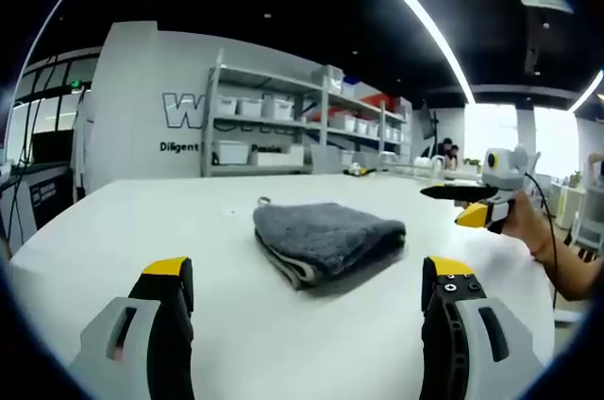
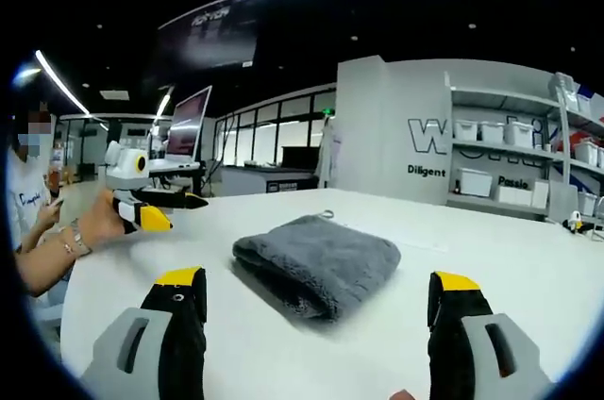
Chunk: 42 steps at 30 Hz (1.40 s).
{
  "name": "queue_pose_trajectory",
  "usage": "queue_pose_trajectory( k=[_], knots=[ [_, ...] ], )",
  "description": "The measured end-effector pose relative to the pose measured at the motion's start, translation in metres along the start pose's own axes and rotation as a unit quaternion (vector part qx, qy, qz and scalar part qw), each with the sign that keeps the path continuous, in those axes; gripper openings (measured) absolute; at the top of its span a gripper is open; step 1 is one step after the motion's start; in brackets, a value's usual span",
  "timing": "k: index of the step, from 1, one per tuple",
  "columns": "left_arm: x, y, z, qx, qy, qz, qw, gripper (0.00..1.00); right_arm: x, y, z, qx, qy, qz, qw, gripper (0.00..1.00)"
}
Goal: Open the folded towel by lifting each exposed corner and separating the folded layers until the towel lies flat within the target outline without major curled edges
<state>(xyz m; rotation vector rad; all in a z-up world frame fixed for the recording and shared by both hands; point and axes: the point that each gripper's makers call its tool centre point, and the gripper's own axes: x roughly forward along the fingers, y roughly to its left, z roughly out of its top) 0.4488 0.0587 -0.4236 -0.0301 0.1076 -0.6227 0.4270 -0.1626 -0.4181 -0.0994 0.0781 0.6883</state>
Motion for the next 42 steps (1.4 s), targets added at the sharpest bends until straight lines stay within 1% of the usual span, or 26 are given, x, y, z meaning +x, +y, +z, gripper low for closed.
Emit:
queue_pose_trajectory(
  k=[5, 8, 11, 14, 17, 21, 23, 26, 28, 31, 32, 34, 35, 36, 39, 42],
  knots=[
    [0.000, 0.001, 0.003, 0.000, -0.005, -0.003, 1.0000, 0.99, -0.001, 0.004, 0.000, 0.010, -0.002, 0.003, 0.9999, 0.98],
    [0.001, 0.003, 0.001, -0.004, -0.001, -0.001, 1.0000, 0.99, 0.000, 0.004, -0.003, 0.000, 0.008, 0.000, 1.0000, 0.97],
    [0.000, 0.003, 0.004, -0.009, -0.007, -0.004, 0.9999, 0.99, 0.000, 0.005, -0.004, -0.010, 0.014, -0.001, 0.9998, 0.98],
    [-0.001, 0.004, 0.006, -0.013, -0.014, -0.003, 0.9998, 0.99, -0.004, 0.004, -0.003, -0.020, 0.017, -0.005, 0.9996, 0.98],
    [-0.001, 0.004, 0.006, -0.015, -0.014, -0.004, 0.9998, 0.99, -0.007, 0.003, -0.003, -0.027, 0.023, -0.008, 0.9993, 0.98],
    [-0.001, 0.002, 0.006, -0.013, -0.013, -0.007, 0.9998, 0.99, -0.010, 0.007, 0.002, -0.037, 0.026, -0.006, 0.9990, 0.98],
    [-0.003, 0.002, 0.008, -0.013, -0.018, -0.008, 0.9997, 0.99, -0.009, 0.010, 0.002, -0.050, 0.038, -0.004, 0.9980, 0.98],
    [-0.002, 0.002, 0.008, -0.015, -0.018, -0.009, 0.9997, 0.99, -0.006, 0.010, 0.009, -0.056, 0.038, -0.004, 0.9977, 0.98],
    [-0.003, 0.002, 0.007, -0.015, -0.015, -0.009, 0.9997, 0.99, -0.004, 0.014, 0.014, -0.059, 0.038, 0.000, 0.9975, 0.98],
    [-0.003, 0.002, 0.006, -0.018, -0.016, -0.012, 0.9996, 0.99, 0.007, 0.008, 0.021, -0.074, 0.047, 0.003, 0.9962, 0.98],
    [-0.003, 0.002, 0.006, -0.020, -0.015, -0.012, 0.9996, 0.99, 0.009, 0.007, 0.024, -0.075, 0.045, 0.000, 0.9962, 0.96],
    [-0.003, 0.003, 0.006, -0.022, -0.015, -0.012, 0.9996, 0.99, 0.012, 0.003, 0.033, -0.066, 0.032, -0.012, 0.9973, 0.88],
    [-0.003, 0.003, 0.006, -0.022, -0.015, -0.012, 0.9996, 0.99, 0.015, -0.001, 0.038, -0.064, 0.028, -0.015, 0.9974, 0.85],
    [-0.003, 0.003, 0.006, -0.022, -0.015, -0.011, 0.9996, 0.99, 0.016, -0.002, 0.040, -0.065, 0.026, -0.016, 0.9974, 0.84],
    [-0.003, 0.002, 0.006, -0.022, -0.015, -0.012, 0.9996, 0.99, 0.026, 0.001, 0.042, -0.080, 0.042, -0.005, 0.9959, 0.86],
    [-0.004, 0.002, 0.005, -0.023, -0.015, -0.011, 0.9996, 0.99, 0.032, 0.005, 0.047, -0.089, 0.041, -0.004, 0.9952, 0.86]
  ],
)
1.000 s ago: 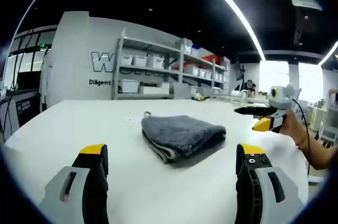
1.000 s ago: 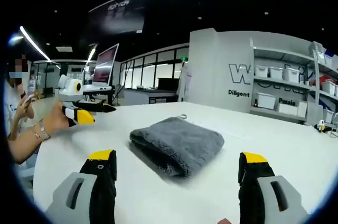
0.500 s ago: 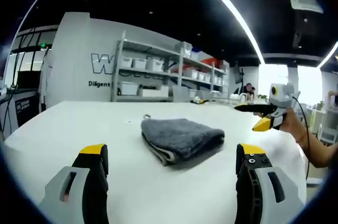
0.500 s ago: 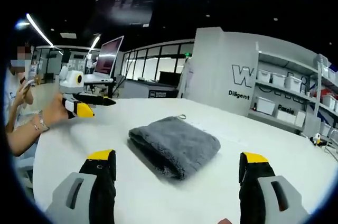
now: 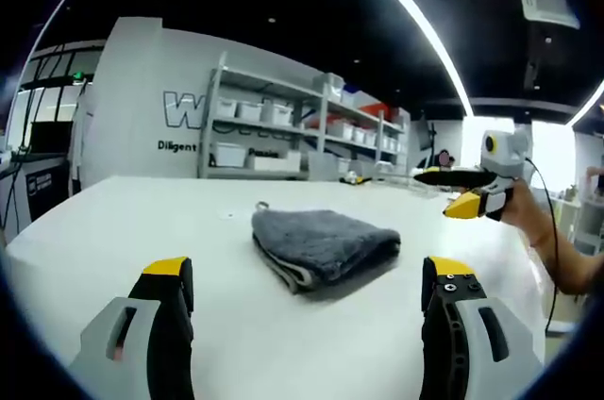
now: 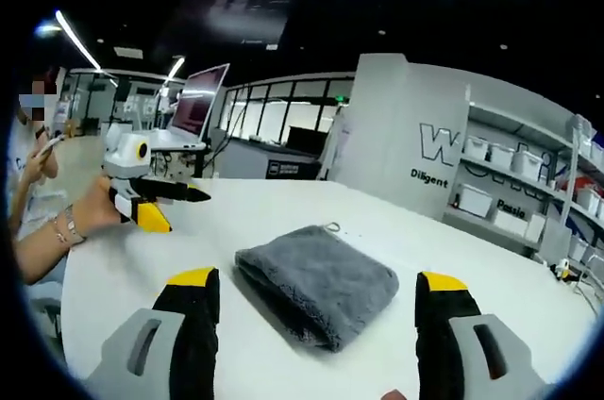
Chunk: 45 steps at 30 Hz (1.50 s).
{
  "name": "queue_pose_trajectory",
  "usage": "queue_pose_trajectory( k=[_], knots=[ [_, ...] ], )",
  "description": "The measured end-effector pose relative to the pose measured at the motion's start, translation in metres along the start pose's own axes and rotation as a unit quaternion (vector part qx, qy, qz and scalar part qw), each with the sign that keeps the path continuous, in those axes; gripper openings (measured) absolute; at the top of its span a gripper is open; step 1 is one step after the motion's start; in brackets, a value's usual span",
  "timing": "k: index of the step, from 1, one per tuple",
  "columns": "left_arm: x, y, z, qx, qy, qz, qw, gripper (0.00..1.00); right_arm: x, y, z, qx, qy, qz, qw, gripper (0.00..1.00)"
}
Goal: Open the folded towel by lifting each exposed corner and separating the folded layers until the towel lies flat within the target outline without major curled edges
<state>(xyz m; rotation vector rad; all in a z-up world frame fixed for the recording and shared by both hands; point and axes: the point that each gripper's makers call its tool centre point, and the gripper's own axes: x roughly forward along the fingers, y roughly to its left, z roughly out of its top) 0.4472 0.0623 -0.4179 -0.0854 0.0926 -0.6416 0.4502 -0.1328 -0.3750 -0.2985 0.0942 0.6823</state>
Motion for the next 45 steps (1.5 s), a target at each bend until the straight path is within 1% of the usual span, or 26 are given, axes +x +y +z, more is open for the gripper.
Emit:
queue_pose_trajectory(
  k=[3, 4, 6, 8, 10, 12, 13, 14, 15, 18, 19, 22, 25, 26, 27, 30, 34, 36, 38, 41, 42, 44, 45],
  knots=[
    [-0.001, -0.001, 0.000, 0.000, 0.000, -0.001, 1.0000, 0.99, 0.007, 0.006, 0.005, -0.025, 0.009, 0.002, 0.9996, 0.85],
    [-0.001, -0.001, 0.000, -0.001, 0.000, -0.002, 1.0000, 0.99, 0.008, 0.007, 0.005, -0.028, 0.010, 0.002, 0.9996, 0.85],
    [-0.003, 0.000, 0.001, -0.006, -0.005, -0.004, 1.0000, 0.99, 0.014, 0.011, 0.006, -0.054, 0.020, 0.008, 0.9983, 0.86],
    [-0.004, 0.003, 0.002, -0.012, -0.010, -0.003, 0.9999, 0.99, 0.019, 0.011, 0.008, -0.066, 0.025, -0.005, 0.9975, 0.85],
    [-0.004, 0.004, 0.002, -0.018, -0.011, -0.002, 0.9998, 0.99, 0.025, 0.014, 0.009, -0.075, 0.026, -0.008, 0.9968, 0.83],
    [-0.005, 0.007, 0.002, -0.012, -0.008, 0.005, 0.9999, 0.99, 0.028, 0.019, 0.009, -0.081, 0.028, -0.005, 0.9963, 0.81],
    [-0.005, 0.012, 0.000, 0.009, 0.004, 0.023, 0.9997, 0.99, 0.032, 0.026, 0.009, -0.090, 0.031, 0.000, 0.9955, 0.81],
    [-0.005, 0.013, -0.002, 0.015, 0.010, 0.028, 0.9995, 0.99, 0.035, 0.029, 0.008, -0.098, 0.033, 0.002, 0.9947, 0.80],
    [-0.004, 0.013, -0.003, 0.018, 0.013, 0.029, 0.9993, 0.99, 0.038, 0.033, 0.006, -0.111, 0.039, 0.002, 0.9931, 0.80],
    [-0.003, 0.011, -0.006, 0.023, 0.023, 0.026, 0.9991, 0.99, 0.044, 0.036, 0.003, -0.119, 0.052, -0.006, 0.9916, 0.79],
    [-0.002, 0.010, -0.008, 0.027, 0.027, 0.024, 0.9990, 0.99, 0.045, 0.038, 0.003, -0.118, 0.051, -0.008, 0.9917, 0.78],
    [-0.002, 0.009, -0.008, 0.028, 0.029, 0.021, 0.9990, 0.99, 0.050, 0.047, 0.004, -0.121, 0.043, -0.005, 0.9917, 0.68],
    [-0.002, 0.010, -0.007, 0.026, 0.027, 0.021, 0.9991, 0.99, 0.058, 0.058, 0.003, -0.130, 0.046, -0.002, 0.9904, 0.65],
    [-0.002, 0.010, -0.007, 0.025, 0.027, 0.022, 0.9991, 0.99, 0.062, 0.061, 0.002, -0.147, 0.052, -0.001, 0.9877, 0.64],
    [-0.002, 0.010, -0.007, 0.024, 0.027, 0.022, 0.9991, 0.99, 0.066, 0.064, 0.003, -0.155, 0.051, 0.000, 0.9865, 0.63],
    [-0.002, 0.008, -0.007, 0.025, 0.024, 0.017, 0.9993, 0.99, 0.071, 0.077, 0.005, -0.178, 0.039, 0.012, 0.9832, 0.58],
    [-0.002, 0.009, -0.006, 0.024, 0.023, 0.017, 0.9993, 0.99, 0.074, 0.091, 0.002, -0.202, 0.029, 0.020, 0.9788, 0.48],
    [-0.003, 0.010, -0.006, 0.023, 0.022, 0.019, 0.9993, 0.99, 0.076, 0.097, -0.001, -0.211, 0.022, 0.023, 0.9769, 0.41],
    [-0.004, 0.011, -0.006, 0.024, 0.022, 0.022, 0.9992, 0.99, 0.078, 0.100, -0.003, -0.223, 0.017, 0.017, 0.9745, 0.35],
    [-0.004, 0.011, -0.007, 0.025, 0.024, 0.024, 0.9991, 0.99, 0.081, 0.105, -0.007, -0.227, 0.015, 0.012, 0.9738, 0.35],
    [-0.003, 0.011, -0.007, 0.024, 0.024, 0.023, 0.9992, 0.99, 0.083, 0.107, -0.010, -0.228, 0.019, 0.014, 0.9734, 0.35],
    [-0.003, 0.011, -0.007, 0.025, 0.025, 0.023, 0.9991, 0.99, 0.088, 0.107, -0.016, -0.252, 0.038, 0.022, 0.9668, 0.35],
    [-0.003, 0.011, -0.007, 0.025, 0.025, 0.023, 0.9991, 0.99, 0.089, 0.108, -0.018, -0.257, 0.040, 0.019, 0.9655, 0.35]
  ],
)
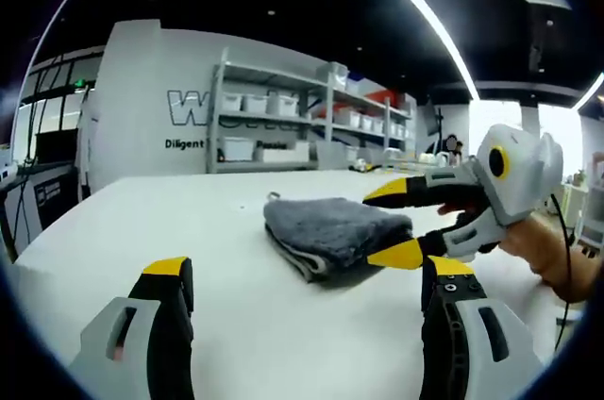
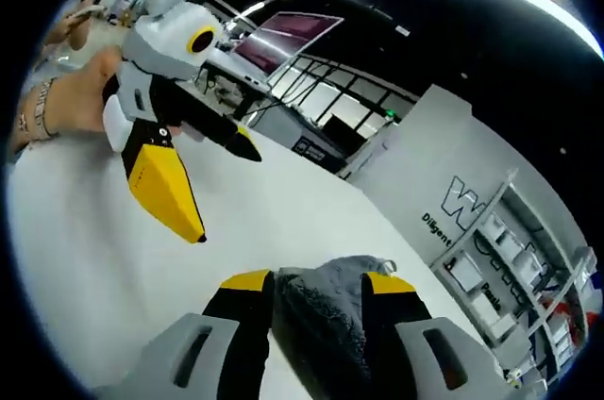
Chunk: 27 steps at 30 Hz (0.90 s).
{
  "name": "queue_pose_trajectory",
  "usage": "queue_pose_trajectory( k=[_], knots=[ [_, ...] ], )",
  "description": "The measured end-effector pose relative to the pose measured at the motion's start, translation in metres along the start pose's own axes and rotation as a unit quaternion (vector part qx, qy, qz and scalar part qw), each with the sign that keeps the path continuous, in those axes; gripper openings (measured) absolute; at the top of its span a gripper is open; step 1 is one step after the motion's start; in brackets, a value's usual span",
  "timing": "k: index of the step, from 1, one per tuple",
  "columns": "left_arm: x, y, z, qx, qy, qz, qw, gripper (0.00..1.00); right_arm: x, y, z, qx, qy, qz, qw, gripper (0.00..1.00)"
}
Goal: Open the folded towel by lifting each exposed corner and separating the folded layers until the towel lies flat within the target outline without major curled edges
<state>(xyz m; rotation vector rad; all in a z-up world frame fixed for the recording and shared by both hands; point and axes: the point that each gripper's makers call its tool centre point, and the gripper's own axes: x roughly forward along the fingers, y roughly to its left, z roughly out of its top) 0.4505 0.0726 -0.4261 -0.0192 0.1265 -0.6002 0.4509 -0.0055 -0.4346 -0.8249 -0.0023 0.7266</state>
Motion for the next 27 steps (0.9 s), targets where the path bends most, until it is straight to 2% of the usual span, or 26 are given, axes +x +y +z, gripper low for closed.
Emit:
queue_pose_trajectory(
  k=[6, 11, 13, 15, 18, 22, 24, 27],
  knots=[
    [0.000, -0.001, -0.001, -0.001, 0.001, -0.002, 1.0000, 0.99, 0.001, 0.002, -0.003, -0.031, 0.000, -0.010, 0.9995, 0.34],
    [0.001, -0.001, -0.003, -0.001, 0.004, -0.002, 1.0000, 0.99, 0.004, 0.004, -0.007, -0.061, 0.006, -0.015, 0.9980, 0.27],
    [0.001, -0.003, 0.000, -0.002, -0.002, -0.005, 1.0000, 0.99, 0.009, 0.012, -0.009, -0.075, 0.004, -0.001, 0.9972, 0.25],
    [0.000, -0.004, 0.003, -0.002, -0.010, -0.008, 0.9999, 0.99, 0.010, 0.014, -0.009, -0.073, 0.003, 0.002, 0.9973, 0.25],
    [0.001, 0.000, -0.001, -0.005, -0.001, 0.000, 1.0000, 0.99, 0.009, 0.015, -0.009, -0.077, 0.002, 0.002, 0.9970, 0.20],
    [0.002, -0.003, -0.002, -0.004, 0.003, -0.002, 1.0000, 0.99, 0.016, 0.021, -0.021, -0.083, 0.019, 0.026, 0.9960, 0.20],
    [0.003, -0.003, -0.003, -0.001, 0.005, -0.004, 1.0000, 0.99, 0.017, 0.020, -0.023, -0.082, 0.024, 0.023, 0.9961, 0.20],
    [0.002, -0.003, -0.003, 0.000, 0.006, -0.002, 1.0000, 0.99, 0.018, 0.015, -0.022, -0.081, 0.020, 0.011, 0.9965, 0.13]
  ],
)
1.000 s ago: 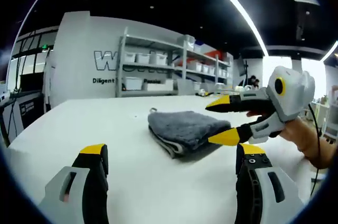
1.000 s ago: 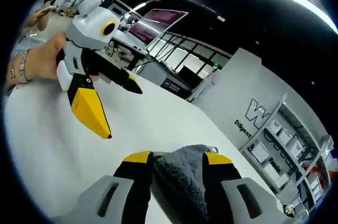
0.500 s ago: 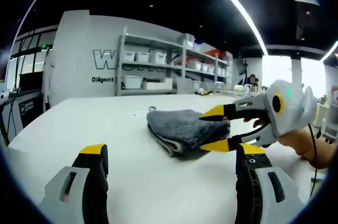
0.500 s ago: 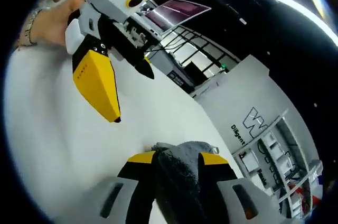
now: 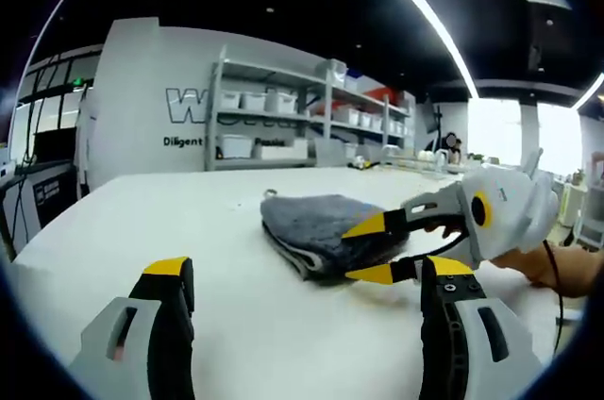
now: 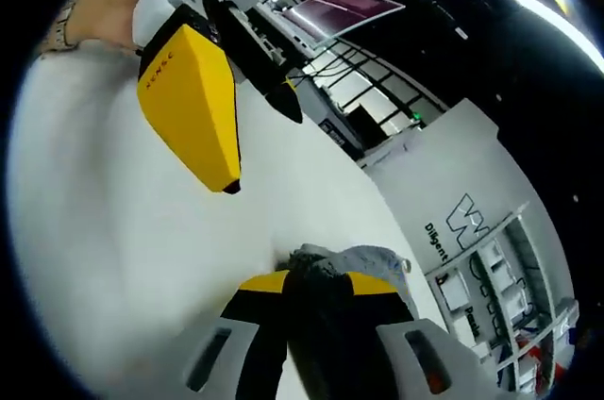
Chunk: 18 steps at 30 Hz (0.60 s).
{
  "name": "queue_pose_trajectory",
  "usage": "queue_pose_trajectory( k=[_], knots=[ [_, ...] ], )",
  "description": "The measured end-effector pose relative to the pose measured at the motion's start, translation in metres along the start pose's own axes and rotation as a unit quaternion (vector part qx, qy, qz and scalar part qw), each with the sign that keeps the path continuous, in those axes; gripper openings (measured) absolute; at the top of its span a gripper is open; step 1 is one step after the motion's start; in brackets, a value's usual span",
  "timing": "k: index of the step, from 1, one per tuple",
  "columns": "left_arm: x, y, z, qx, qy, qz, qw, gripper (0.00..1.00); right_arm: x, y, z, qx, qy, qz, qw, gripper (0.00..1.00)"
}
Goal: Open the folded towel by lifting each exposed corner and separating the folded layers until the towel lies flat within the target outline without major curled edges
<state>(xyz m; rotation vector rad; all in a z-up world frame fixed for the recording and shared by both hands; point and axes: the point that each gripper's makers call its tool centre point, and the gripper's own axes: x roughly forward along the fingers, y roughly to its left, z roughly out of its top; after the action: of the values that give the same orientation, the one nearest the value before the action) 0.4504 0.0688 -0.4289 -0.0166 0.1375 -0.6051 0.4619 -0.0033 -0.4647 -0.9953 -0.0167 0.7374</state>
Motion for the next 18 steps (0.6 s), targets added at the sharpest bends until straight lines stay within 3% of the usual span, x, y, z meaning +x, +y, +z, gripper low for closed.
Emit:
queue_pose_trajectory(
  k=[1, 7, 18],
  knots=[
    [0.0002, 0.0001, 0.0002, -0.001, -0.001, 0.000, 1.0000, 0.99, 0.0013, -0.0001, -0.0015, 0.001, -0.001, -0.001, 1.0000, 0.08],
    [0.0007, -0.0003, -0.0010, -0.002, 0.002, 0.000, 1.0000, 0.99, 0.0025, -0.0023, -0.0057, 0.010, 0.000, -0.006, 0.9999, 0.02],
    [0.0015, -0.0020, -0.0065, 0.000, 0.015, 0.000, 0.9999, 0.98, -0.0006, -0.0075, -0.0074, 0.063, -0.012, -0.023, 0.9977, 0.00]
  ],
)
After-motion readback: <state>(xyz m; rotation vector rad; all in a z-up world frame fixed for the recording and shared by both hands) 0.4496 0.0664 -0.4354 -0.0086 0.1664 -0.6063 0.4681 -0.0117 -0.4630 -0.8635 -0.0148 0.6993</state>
